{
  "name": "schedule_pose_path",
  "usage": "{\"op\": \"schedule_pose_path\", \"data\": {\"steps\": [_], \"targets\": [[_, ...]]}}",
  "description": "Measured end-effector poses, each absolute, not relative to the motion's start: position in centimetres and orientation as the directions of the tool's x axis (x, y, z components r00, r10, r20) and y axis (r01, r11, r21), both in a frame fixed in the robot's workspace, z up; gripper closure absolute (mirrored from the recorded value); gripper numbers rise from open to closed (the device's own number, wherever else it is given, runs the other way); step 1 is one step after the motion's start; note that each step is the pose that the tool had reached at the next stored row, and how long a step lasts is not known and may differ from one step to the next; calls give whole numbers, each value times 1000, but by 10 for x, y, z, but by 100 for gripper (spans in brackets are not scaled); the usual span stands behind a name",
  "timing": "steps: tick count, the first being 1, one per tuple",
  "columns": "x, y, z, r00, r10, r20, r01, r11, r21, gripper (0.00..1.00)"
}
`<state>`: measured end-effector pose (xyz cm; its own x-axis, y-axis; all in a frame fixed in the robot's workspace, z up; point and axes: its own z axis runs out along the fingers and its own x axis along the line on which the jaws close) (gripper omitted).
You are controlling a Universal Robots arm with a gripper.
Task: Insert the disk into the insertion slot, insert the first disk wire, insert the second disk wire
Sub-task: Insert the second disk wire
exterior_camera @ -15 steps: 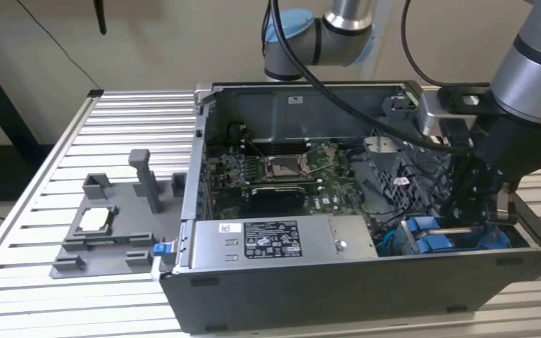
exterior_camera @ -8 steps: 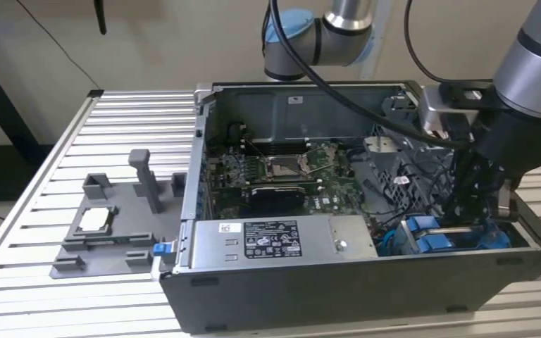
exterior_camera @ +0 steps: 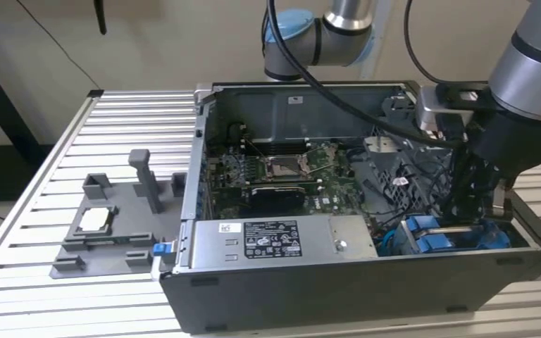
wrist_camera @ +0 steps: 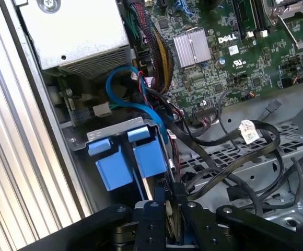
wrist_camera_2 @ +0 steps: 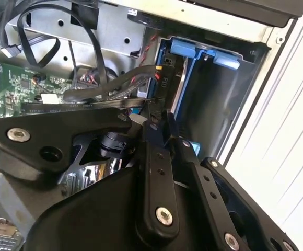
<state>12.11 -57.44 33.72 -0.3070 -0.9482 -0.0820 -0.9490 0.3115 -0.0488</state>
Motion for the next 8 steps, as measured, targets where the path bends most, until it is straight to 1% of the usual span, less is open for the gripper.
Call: {"op": "schedule_pose_path", "data": {"steps": [2, 3, 4, 5, 8], "targets": [[121, -574, 337, -307, -948, -82, -949, 312, -49, 80], [121, -573, 337, -307, -948, -80, -949, 312, -49, 74], [121, -572, 337, -307, -948, -78, -949, 311, -50, 74], [121, -571, 337, -307, -949, -77, -949, 311, -50, 67], [121, -571, 339, -307, -949, -76, -949, 311, -51, 67]]}}
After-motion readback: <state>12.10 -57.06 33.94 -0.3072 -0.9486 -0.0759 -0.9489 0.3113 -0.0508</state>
